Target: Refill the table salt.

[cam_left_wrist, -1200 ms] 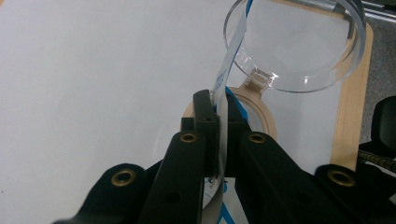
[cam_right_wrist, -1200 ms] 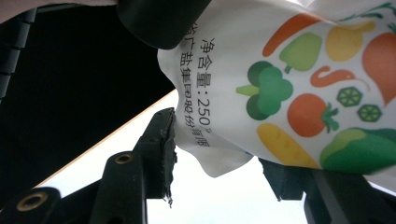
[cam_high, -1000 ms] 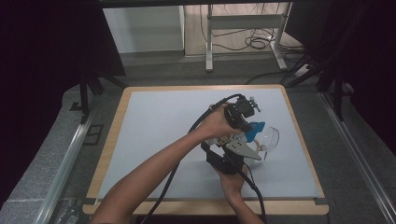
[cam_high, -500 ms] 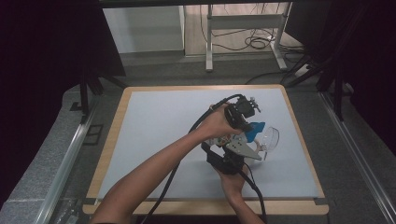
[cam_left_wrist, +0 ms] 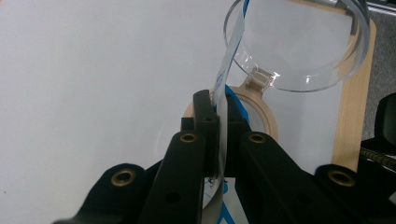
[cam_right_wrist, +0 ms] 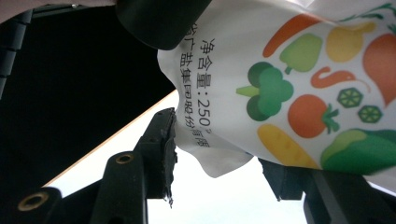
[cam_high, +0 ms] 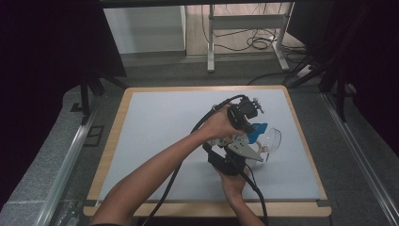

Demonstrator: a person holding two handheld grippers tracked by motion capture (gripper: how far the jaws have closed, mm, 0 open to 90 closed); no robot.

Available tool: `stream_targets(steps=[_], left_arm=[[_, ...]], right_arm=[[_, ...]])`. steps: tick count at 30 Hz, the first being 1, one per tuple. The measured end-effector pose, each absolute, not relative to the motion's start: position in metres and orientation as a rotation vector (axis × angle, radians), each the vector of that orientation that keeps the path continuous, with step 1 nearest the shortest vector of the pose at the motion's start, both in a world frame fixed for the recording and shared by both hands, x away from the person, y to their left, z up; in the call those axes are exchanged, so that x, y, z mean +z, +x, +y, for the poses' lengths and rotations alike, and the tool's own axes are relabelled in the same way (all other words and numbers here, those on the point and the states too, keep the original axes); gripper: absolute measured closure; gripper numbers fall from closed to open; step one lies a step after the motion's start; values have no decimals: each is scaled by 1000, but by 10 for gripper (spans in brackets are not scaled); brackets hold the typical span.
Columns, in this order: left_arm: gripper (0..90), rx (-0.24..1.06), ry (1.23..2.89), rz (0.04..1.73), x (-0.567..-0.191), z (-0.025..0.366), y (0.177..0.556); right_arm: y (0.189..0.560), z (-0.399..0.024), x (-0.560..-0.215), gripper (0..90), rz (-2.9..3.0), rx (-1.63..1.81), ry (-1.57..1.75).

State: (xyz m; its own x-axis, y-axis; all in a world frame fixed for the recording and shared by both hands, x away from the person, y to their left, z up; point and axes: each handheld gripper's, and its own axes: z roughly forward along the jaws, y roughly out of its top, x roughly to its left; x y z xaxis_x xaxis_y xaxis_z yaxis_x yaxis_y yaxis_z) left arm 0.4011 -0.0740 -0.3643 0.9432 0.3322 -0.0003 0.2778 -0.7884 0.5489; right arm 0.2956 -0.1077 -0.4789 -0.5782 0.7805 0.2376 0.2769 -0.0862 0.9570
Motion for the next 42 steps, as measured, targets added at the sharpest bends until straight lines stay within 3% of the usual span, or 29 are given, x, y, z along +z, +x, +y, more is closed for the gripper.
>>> stream_targets(steps=[42], left_arm=[[899,124,2529,423,-364,-72,400]], right_arm=[[294,-105,-478,506,1783,1700,1142]])
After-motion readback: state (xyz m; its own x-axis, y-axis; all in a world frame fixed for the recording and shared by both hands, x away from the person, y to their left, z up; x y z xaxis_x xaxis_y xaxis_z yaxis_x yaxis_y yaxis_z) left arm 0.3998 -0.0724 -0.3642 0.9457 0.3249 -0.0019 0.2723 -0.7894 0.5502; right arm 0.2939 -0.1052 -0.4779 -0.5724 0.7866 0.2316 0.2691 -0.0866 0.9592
